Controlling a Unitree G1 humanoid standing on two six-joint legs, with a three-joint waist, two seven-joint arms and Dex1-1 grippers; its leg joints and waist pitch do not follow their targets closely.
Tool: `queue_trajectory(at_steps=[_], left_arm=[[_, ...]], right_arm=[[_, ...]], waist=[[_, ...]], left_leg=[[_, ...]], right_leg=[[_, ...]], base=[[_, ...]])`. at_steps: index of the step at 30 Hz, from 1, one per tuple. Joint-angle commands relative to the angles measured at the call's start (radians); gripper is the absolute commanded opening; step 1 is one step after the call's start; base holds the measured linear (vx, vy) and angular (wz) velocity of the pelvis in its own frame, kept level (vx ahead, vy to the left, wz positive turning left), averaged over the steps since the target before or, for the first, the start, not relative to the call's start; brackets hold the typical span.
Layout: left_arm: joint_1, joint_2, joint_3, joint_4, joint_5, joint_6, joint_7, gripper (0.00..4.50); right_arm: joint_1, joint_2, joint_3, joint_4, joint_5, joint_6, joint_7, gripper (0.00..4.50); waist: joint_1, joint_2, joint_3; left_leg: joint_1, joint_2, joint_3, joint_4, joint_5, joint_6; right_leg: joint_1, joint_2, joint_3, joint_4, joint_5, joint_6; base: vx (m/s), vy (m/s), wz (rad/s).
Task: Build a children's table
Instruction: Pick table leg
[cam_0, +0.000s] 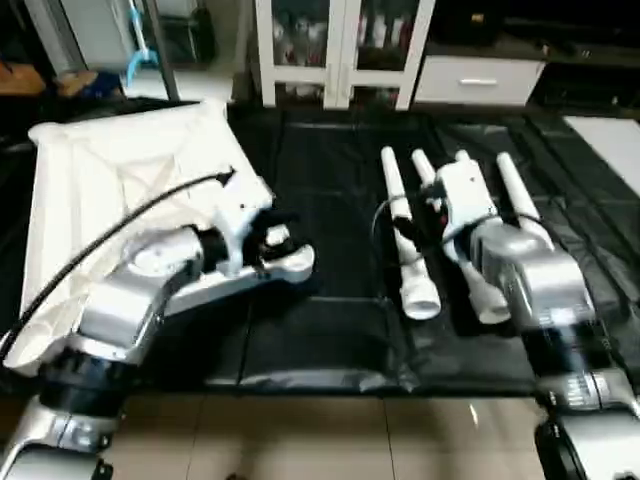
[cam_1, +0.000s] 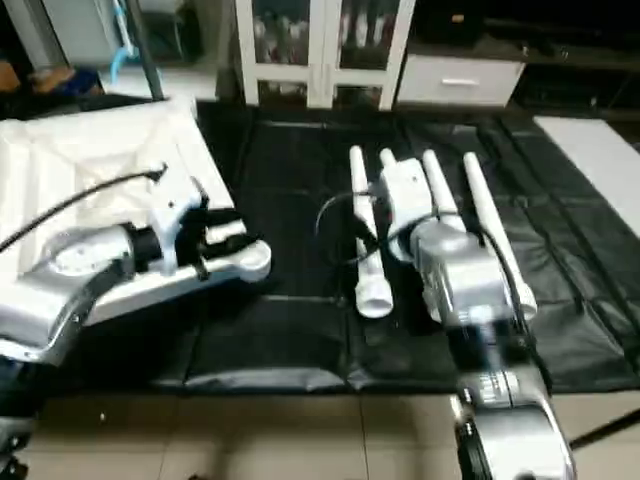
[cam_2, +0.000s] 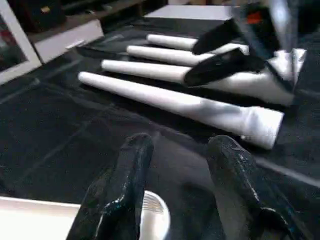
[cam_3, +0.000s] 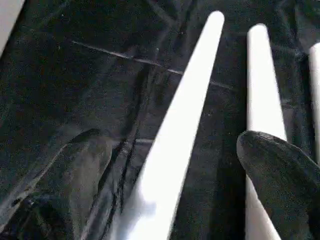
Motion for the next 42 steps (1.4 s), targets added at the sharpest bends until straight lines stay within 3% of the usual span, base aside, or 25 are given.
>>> queue_trajectory(at_steps=[1, 5, 6, 7, 9, 10, 11, 14, 30, 42], left_arm=[[0.008, 0.021, -0.002, -0.052, -0.014, 0.048, -0.010, 2.08], [0.018, 0.030, 0.010, -0.098, -0.027, 0.097, -0.014, 2.08], [0.021, 0.031, 0.012, -0.112, -0.031, 0.114, -0.012, 2.08], [0.026, 0.033, 0.015, -0.131, -0.037, 0.137, -0.011, 2.08], [0.040, 0.044, 0.012, -0.165, -0.042, 0.165, -0.005, 2.08], [0.057, 0.054, 0.009, -0.200, -0.054, 0.188, 0.000, 2.08], [0.061, 0.056, 0.009, -0.209, -0.060, 0.194, -0.001, 2.08], [0.074, 0.061, 0.010, -0.230, -0.077, 0.209, -0.008, 2.08], [0.104, 0.076, 0.003, -0.314, -0.127, 0.300, -0.018, 2.08], [0.103, 0.080, 0.006, -0.316, -0.127, 0.307, -0.013, 2.10]], right_arm=[[-0.060, 0.015, -0.035, 0.079, 0.034, 0.040, 0.013, 4.50], [-0.112, 0.033, -0.065, 0.179, 0.069, 0.064, 0.037, 4.50], [-0.128, 0.036, -0.072, 0.213, 0.076, 0.067, 0.044, 4.50], [-0.147, 0.041, -0.082, 0.260, 0.088, 0.066, 0.054, 4.50], [-0.182, 0.046, -0.091, 0.357, 0.087, 0.072, 0.050, 4.50], [-0.206, 0.046, -0.103, 0.441, 0.060, 0.059, -0.003, 4.50], [-0.209, 0.047, -0.107, 0.455, 0.055, 0.056, -0.015, 4.50], [-0.216, 0.048, -0.125, 0.490, 0.054, 0.044, -0.046, 4.50], [-0.241, 0.039, -0.141, 0.692, 0.045, 0.010, -0.062, 4.50], [-0.268, 0.033, -0.151, 0.750, 0.050, -0.001, -0.050, 3.51]], waist=[[0.001, 0.005, -0.070], [0.007, 0.011, -0.066], [0.007, 0.004, -0.065], [0.007, 0.006, -0.065], [0.007, -0.009, -0.062], [0.007, -0.009, -0.062], [0.007, -0.002, -0.062], [0.007, -0.009, -0.062], [0.004, -0.015, -0.063], [0.004, -0.019, -0.063]], left_leg=[[0.017, 0.030, -0.003, -0.053, -0.025, -0.013], [0.023, 0.034, -0.002, -0.057, -0.052, -0.028], [0.022, 0.034, -0.001, -0.057, -0.062, -0.030], [0.021, 0.035, 0.000, -0.057, -0.073, -0.036], [0.019, 0.036, 0.002, -0.060, -0.085, -0.037], [0.019, 0.036, 0.001, -0.059, -0.083, -0.039], [0.020, 0.035, 0.001, -0.059, -0.078, -0.046], [0.018, 0.033, 0.003, -0.058, -0.053, -0.045], [0.015, 0.034, 0.005, -0.055, -0.052, -0.035], [0.014, 0.033, 0.006, -0.055, -0.055, -0.036]], right_leg=[[0.053, -0.052, 0.032, -0.056, 0.209, -0.267], [0.047, -0.053, 0.031, -0.060, 0.149, -0.262], [0.047, -0.055, 0.032, -0.058, 0.132, -0.265], [0.046, -0.057, 0.031, -0.060, 0.106, -0.264], [0.046, -0.058, 0.031, -0.065, 0.069, -0.258], [0.045, -0.059, 0.031, -0.062, 0.059, -0.258], [0.042, -0.060, 0.031, -0.063, 0.044, -0.260], [0.044, -0.054, 0.030, -0.060, 0.079, -0.243], [0.043, -0.056, 0.029, -0.059, 0.089, -0.244], [0.043, -0.055, 0.029, -0.059, 0.091, -0.244]], base=[[0.000, 0.000, 0.00], [0.000, 0.000, 0.00], [0.000, 0.000, 0.00], [0.000, 0.000, 0.00], [0.000, 0.000, 0.00], [0.000, 0.000, 0.00], [0.000, 0.000, 0.00], [0.000, 0.000, 0.00], [0.000, 0.000, 0.00], [0.000, 0.000, 0.00]])
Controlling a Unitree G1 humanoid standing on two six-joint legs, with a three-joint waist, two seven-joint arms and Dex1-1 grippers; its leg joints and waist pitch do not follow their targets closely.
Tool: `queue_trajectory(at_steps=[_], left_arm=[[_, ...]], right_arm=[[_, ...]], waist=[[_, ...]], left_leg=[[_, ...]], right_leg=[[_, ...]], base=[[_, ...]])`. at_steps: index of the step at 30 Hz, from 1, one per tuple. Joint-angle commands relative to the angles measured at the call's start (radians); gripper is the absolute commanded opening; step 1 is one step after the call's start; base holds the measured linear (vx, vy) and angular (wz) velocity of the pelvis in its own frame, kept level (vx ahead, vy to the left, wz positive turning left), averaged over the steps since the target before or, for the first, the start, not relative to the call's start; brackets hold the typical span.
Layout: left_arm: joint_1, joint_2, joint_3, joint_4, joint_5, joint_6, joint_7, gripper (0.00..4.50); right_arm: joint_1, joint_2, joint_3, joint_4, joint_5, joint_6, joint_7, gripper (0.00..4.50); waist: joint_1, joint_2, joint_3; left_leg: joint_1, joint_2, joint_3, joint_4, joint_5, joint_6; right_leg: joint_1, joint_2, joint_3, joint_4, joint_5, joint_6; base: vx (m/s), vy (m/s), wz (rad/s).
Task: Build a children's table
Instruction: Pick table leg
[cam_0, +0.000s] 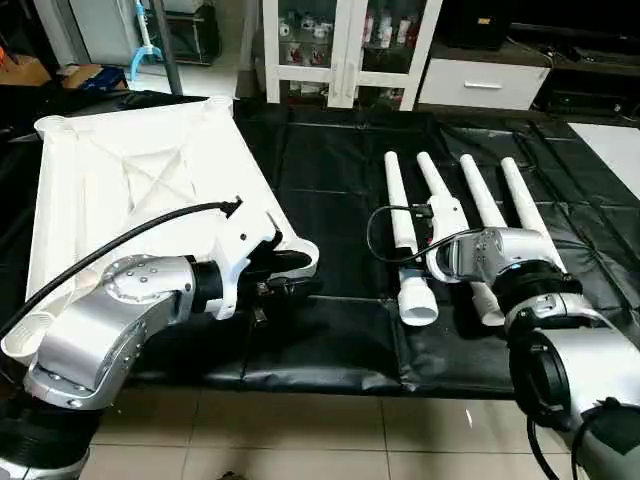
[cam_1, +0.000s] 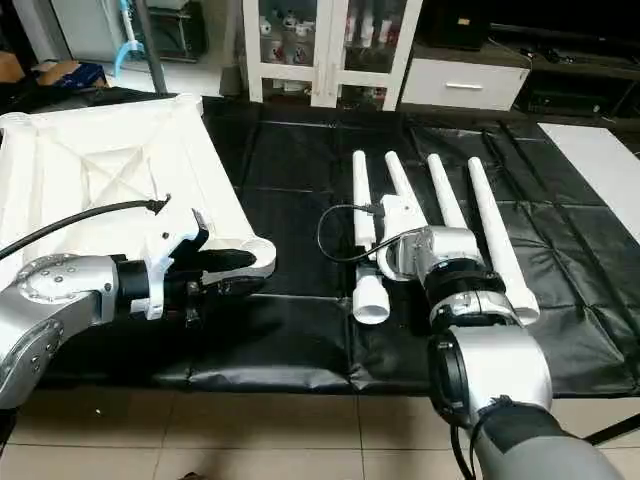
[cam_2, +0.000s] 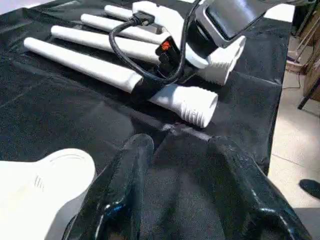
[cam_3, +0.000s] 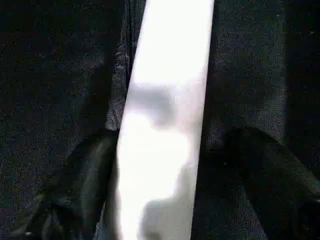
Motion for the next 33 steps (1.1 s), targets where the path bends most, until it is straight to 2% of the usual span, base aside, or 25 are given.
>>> queue_trajectory(at_steps=[1, 19, 26, 27, 28, 30, 31, 32, 33], left_arm=[[-0.003, 0.006, 0.000, -0.020, -0.006, 0.010, 0.007, 2.10], [-0.023, 0.000, 0.016, -0.004, 0.003, -0.010, 0.030, 2.10], [-0.050, -0.038, 0.043, 0.029, 0.020, -0.013, 0.100, 2.10], [-0.059, -0.056, 0.052, 0.040, 0.022, -0.014, 0.123, 2.10], [-0.097, -0.116, 0.093, 0.077, 0.017, 0.008, 0.199, 2.10], [-0.129, -0.160, 0.126, 0.103, 0.011, 0.028, 0.256, 2.10], [-0.170, -0.212, 0.174, 0.132, -0.006, 0.062, 0.324, 2.37], [-0.182, -0.225, 0.187, 0.140, -0.013, 0.073, 0.340, 2.37], [-0.193, -0.242, 0.205, 0.141, -0.040, 0.080, 0.342, 2.44]], right_arm=[[-0.012, -0.010, -0.014, 0.028, -0.005, 0.003, 0.005, 3.42], [-0.050, -0.043, -0.018, 0.040, -0.015, -0.027, 0.003, 1.95], [-0.036, -0.049, -0.022, -0.004, -0.001, 0.003, 0.016, 1.83], [-0.026, -0.049, -0.021, -0.016, -0.001, -0.002, 0.017, 1.83], [0.002, -0.049, -0.025, -0.079, 0.005, -0.047, 0.022, 1.83], [0.021, -0.047, -0.034, -0.139, 0.020, -0.071, 0.031, 1.83], [0.054, -0.044, -0.043, -0.248, 0.035, -0.083, 0.034, 1.82], [0.065, -0.043, -0.043, -0.283, 0.038, -0.090, 0.034, 1.82], [0.092, -0.044, -0.020, -0.356, 0.028, -0.112, 0.048, 1.82]], waist=[[-0.001, 0.004, -0.066], [0.000, 0.005, -0.067], [0.000, 0.006, -0.068], [0.001, 0.009, -0.069], [0.001, 0.006, -0.069], [0.007, 0.007, -0.073], [0.008, 0.003, -0.074], [0.012, 0.002, -0.074], [0.011, 0.001, -0.075]], left_leg=[[0.015, 0.033, 0.002, -0.058, -0.060, -0.036], [0.015, 0.032, 0.002, -0.055, -0.046, -0.031], [0.013, 0.032, 0.001, -0.054, -0.042, -0.030], [0.013, 0.032, 0.001, -0.053, -0.039, -0.028], [0.012, 0.032, 0.002, -0.052, -0.028, -0.025], [0.014, 0.034, 0.001, -0.049, -0.004, -0.016], [0.010, 0.033, 0.000, -0.049, 0.008, -0.009], [0.013, 0.034, 0.001, -0.049, 0.007, -0.008], [0.013, 0.033, 0.000, -0.047, 0.013, -0.003]], right_leg=[[0.042, -0.054, 0.030, -0.059, 0.084, -0.244], [0.043, -0.052, 0.029, -0.057, 0.113, -0.251], [0.045, -0.052, 0.028, -0.056, 0.131, -0.256], [0.045, -0.053, 0.029, -0.055, 0.139, -0.258], [0.048, -0.052, 0.030, -0.056, 0.162, -0.259], [0.050, -0.052, 0.029, -0.052, 0.216, -0.263], [0.054, -0.052, 0.028, -0.051, 0.236, -0.263], [0.052, -0.052, 0.029, -0.052, 0.242, -0.261], [0.054, -0.053, 0.029, -0.051, 0.250, -0.261]], base=[[0.000, 0.000, 0.00], [0.000, 0.000, 0.00], [0.000, 0.000, 0.00], [0.000, 0.000, 0.00], [0.000, 0.000, 0.00], [0.000, 0.000, 0.00], [0.000, 0.000, 0.00], [0.000, 0.000, 0.00], [0.000, 0.000, 0.00]])
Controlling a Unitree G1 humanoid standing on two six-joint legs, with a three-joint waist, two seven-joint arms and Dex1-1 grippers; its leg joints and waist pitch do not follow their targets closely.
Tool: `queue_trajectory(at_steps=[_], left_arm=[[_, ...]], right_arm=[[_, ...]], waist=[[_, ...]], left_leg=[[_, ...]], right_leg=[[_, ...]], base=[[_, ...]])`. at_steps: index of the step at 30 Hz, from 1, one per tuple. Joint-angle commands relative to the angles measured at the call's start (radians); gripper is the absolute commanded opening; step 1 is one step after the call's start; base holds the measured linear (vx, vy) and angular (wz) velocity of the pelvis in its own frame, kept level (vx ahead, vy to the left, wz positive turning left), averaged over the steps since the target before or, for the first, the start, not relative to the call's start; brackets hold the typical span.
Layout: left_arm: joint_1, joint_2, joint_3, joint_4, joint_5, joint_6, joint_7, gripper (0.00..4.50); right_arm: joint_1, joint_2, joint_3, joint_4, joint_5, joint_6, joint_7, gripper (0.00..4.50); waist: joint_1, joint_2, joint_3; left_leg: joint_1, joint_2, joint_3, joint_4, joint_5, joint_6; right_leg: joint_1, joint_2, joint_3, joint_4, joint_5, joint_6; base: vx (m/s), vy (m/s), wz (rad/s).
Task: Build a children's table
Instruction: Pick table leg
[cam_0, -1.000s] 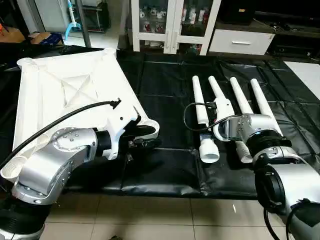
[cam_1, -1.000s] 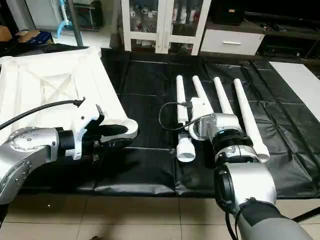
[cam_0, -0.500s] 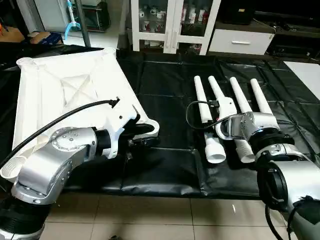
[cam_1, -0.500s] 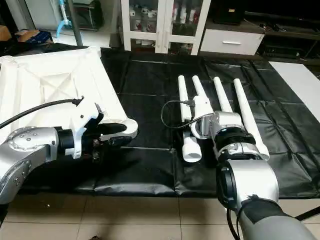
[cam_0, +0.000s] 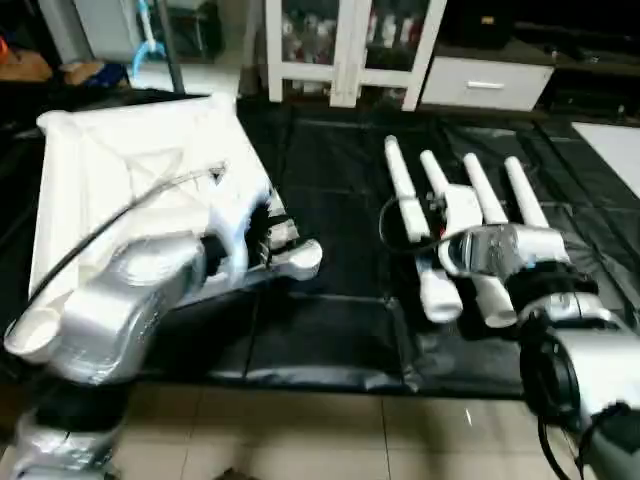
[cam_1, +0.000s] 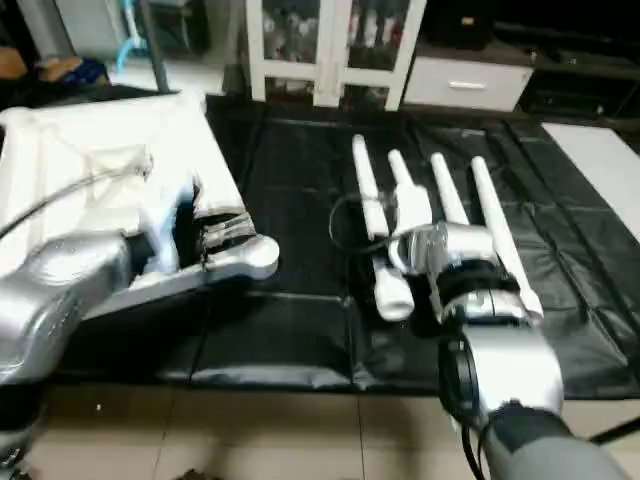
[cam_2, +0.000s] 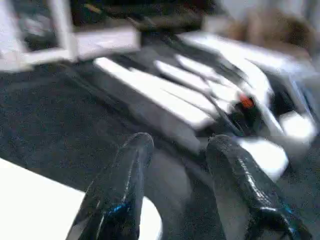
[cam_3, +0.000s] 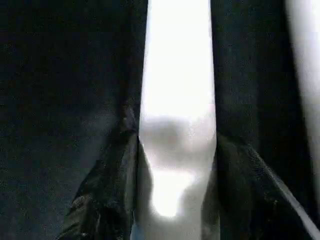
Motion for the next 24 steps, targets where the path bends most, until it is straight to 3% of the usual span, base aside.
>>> queue_trajectory(at_steps=[1, 5, 8, 9, 10, 12, 16, 24], left_arm=[[-0.024, -0.032, 0.051, 0.007, -0.058, 0.042, 0.045, 2.48], [-0.062, -0.119, 0.106, 0.001, -0.142, 0.074, 0.100, 2.87], [-0.086, -0.169, 0.135, 0.006, -0.180, 0.093, 0.136, 3.11], [-0.086, -0.169, 0.135, 0.006, -0.180, 0.093, 0.136, 3.11], [-0.109, -0.198, 0.162, 0.023, -0.208, 0.100, 0.163, 3.30], [-0.135, -0.225, 0.192, 0.043, -0.216, 0.120, 0.194, 3.35], [-0.179, -0.265, 0.254, 0.082, -0.238, 0.135, 0.247, 3.71], [-0.205, -0.292, 0.299, 0.126, -0.269, 0.091, 0.313, 4.27]], right_arm=[[0.040, -0.012, 0.021, -0.191, 0.005, -0.057, 0.030, 1.82], [0.171, -0.008, 0.101, -0.552, 0.010, -0.097, 0.081, 1.82], [0.248, -0.026, 0.190, -0.723, -0.032, -0.164, 0.107, 1.82], [0.248, -0.026, 0.190, -0.723, -0.032, -0.164, 0.107, 1.82], [0.282, -0.046, 0.254, -0.795, -0.084, -0.214, 0.108, 1.82], [0.306, -0.058, 0.300, -0.854, -0.127, -0.259, 0.104, 1.82], [0.323, -0.051, 0.328, -0.951, -0.155, -0.282, 0.101, 1.82], [0.366, -0.066, 0.385, -1.049, -0.177, -0.279, 0.115, 1.82]], waist=[[0.009, -0.002, -0.075], [0.013, -0.004, -0.073], [0.013, -0.003, -0.068], [0.017, -0.003, -0.067], [0.016, -0.002, -0.066], [0.016, -0.001, -0.062], [0.012, -0.005, -0.060], [0.012, -0.006, -0.064]], left_leg=[[0.019, 0.029, -0.001, -0.055, 0.019, 0.002], [0.019, 0.031, -0.004, -0.058, 0.016, 0.021], [0.022, 0.035, -0.003, -0.061, -0.032, 0.017], [0.024, 0.036, -0.003, -0.061, -0.037, 0.010], [0.028, 0.036, -0.003, -0.063, -0.059, -0.003], [0.026, 0.035, -0.004, -0.064, -0.063, -0.019], [0.027, 0.034, -0.007, -0.066, -0.109, -0.027], [0.023, 0.032, -0.009, -0.064, -0.074, -0.016]], right_leg=[[0.059, -0.054, 0.031, -0.052, 0.251, -0.256], [0.059, -0.055, 0.031, -0.054, 0.245, -0.245], [0.053, -0.056, 0.032, -0.062, 0.158, -0.244], [0.052, -0.057, 0.033, -0.065, 0.143, -0.237], [0.048, -0.054, 0.032, -0.067, 0.102, -0.228], [0.046, -0.054, 0.034, -0.069, 0.096, -0.218], [0.045, -0.054, 0.036, -0.074, 0.025, -0.187], [0.047, -0.053, 0.036, -0.070, 0.094, -0.182]], base=[[0.000, 0.000, 0.00], [0.000, 0.000, 0.00], [0.000, 0.000, 0.00], [0.000, 0.000, 0.00], [0.000, 0.000, 0.00], [0.000, 0.000, 0.00], [0.000, 0.000, 0.00], [0.000, 0.000, 0.00]])
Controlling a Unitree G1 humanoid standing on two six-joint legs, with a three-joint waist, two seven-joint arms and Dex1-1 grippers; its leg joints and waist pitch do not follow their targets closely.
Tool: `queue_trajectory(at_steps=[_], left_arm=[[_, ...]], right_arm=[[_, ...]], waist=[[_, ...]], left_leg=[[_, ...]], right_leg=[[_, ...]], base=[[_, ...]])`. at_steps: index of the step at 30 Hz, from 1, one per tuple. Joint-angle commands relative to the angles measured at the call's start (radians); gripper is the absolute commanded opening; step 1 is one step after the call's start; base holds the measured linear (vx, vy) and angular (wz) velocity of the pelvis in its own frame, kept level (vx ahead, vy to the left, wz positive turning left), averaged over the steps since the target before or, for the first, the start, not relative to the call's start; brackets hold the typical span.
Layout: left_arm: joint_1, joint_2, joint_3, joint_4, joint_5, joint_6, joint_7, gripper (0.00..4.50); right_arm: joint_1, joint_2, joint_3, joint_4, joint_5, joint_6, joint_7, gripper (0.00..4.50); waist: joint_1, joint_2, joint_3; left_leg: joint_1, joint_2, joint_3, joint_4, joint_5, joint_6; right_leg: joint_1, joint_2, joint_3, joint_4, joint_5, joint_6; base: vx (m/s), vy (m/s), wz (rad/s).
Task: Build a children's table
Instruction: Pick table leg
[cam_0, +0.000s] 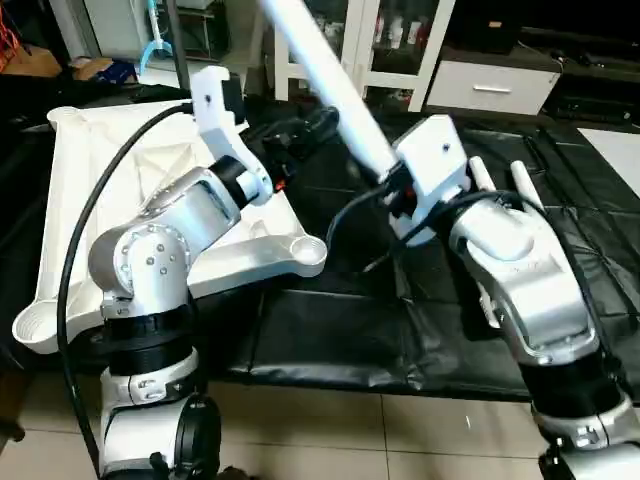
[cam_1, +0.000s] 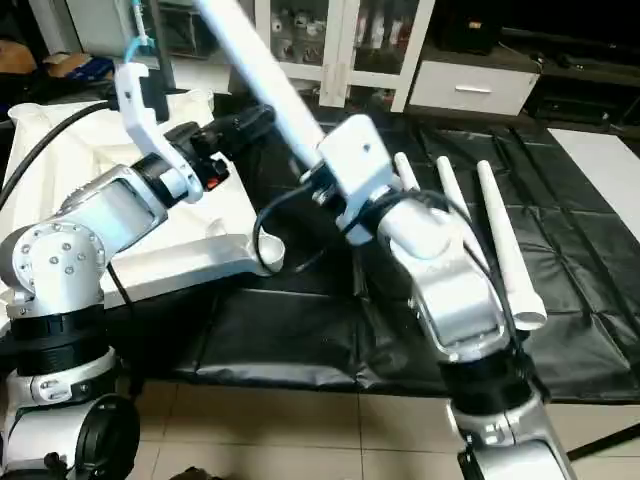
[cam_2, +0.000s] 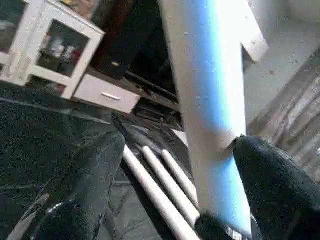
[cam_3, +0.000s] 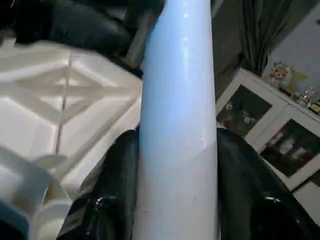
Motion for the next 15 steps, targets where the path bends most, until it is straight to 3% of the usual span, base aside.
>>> queue_trajectory(at_steps=[1, 4, 9, 13, 15], left_arm=[[-0.044, -0.024, 0.038, 0.022, -0.042, -0.018, 0.032, 4.33], [-0.074, -0.048, 0.097, 0.027, -0.101, -0.007, 0.041, 4.50], [-0.084, -0.053, 0.124, 0.023, -0.161, 0.012, 0.050, 4.50], [-0.090, -0.055, 0.143, 0.053, -0.162, 0.006, 0.089, 4.50], [-0.097, -0.058, 0.154, 0.062, -0.167, 0.007, 0.105, 4.23]], right_arm=[[0.014, -0.021, 0.041, -0.049, -0.013, -0.011, 0.021, 1.82], [0.037, -0.034, 0.077, -0.058, -0.040, -0.025, 0.043, 1.82], [0.042, -0.026, 0.083, -0.077, -0.056, -0.024, 0.040, 1.81], [0.034, -0.048, 0.105, -0.080, -0.094, -0.048, 0.034, 1.81], [0.030, -0.058, 0.117, -0.078, -0.123, -0.067, 0.025, 1.81]], waist=[[-0.004, 0.003, -0.067], [-0.004, 0.001, -0.068], [-0.004, 0.002, -0.067], [-0.005, 0.002, -0.066], [-0.005, 0.003, -0.067]], left_leg=[[0.022, 0.031, -0.009, -0.064, -0.077, -0.022], [0.021, 0.031, -0.010, -0.063, -0.072, -0.018], [0.023, 0.032, -0.009, -0.062, -0.078, -0.011], [0.023, 0.032, -0.010, -0.062, -0.079, -0.014], [0.024, 0.032, -0.010, -0.062, -0.079, -0.017]], right_leg=[[0.047, -0.053, 0.034, -0.068, 0.089, -0.189], [0.048, -0.055, 0.034, -0.067, 0.111, -0.201], [0.047, -0.054, 0.035, -0.067, 0.095, -0.201], [0.047, -0.053, 0.035, -0.068, 0.098, -0.197], [0.048, -0.053, 0.035, -0.068, 0.097, -0.193]], base=[[0.000, 0.000, 0.00], [0.000, 0.000, 0.00], [0.000, 0.000, 0.00], [0.000, 0.000, 0.00], [0.000, 0.000, 0.00]])
